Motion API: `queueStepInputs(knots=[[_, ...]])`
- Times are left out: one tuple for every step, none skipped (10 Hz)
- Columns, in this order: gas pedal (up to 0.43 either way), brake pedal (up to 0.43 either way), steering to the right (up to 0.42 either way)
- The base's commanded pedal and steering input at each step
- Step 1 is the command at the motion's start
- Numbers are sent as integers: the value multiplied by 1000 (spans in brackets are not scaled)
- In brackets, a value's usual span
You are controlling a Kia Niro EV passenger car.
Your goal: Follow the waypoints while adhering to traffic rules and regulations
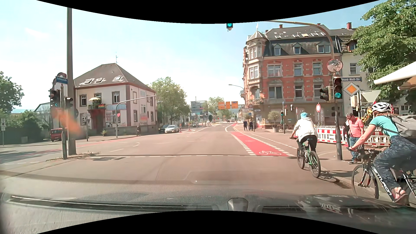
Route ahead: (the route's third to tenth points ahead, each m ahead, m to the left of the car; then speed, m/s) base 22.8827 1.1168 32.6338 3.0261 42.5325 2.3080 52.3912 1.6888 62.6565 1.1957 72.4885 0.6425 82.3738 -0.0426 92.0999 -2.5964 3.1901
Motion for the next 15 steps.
queueStepInputs(knots=[[370, 0, -30], [378, 0, -30], [390, 0, -30], [398, 0, -30], [398, 0, -29], [398, 0, -28], [398, 0, -26], [398, 0, -24], [398, 0, -20], [390, 0, -17], [390, 0, -10], [370, 0, -2], [358, 0, 3], [350, 0, 4], [339, 0, 4]])
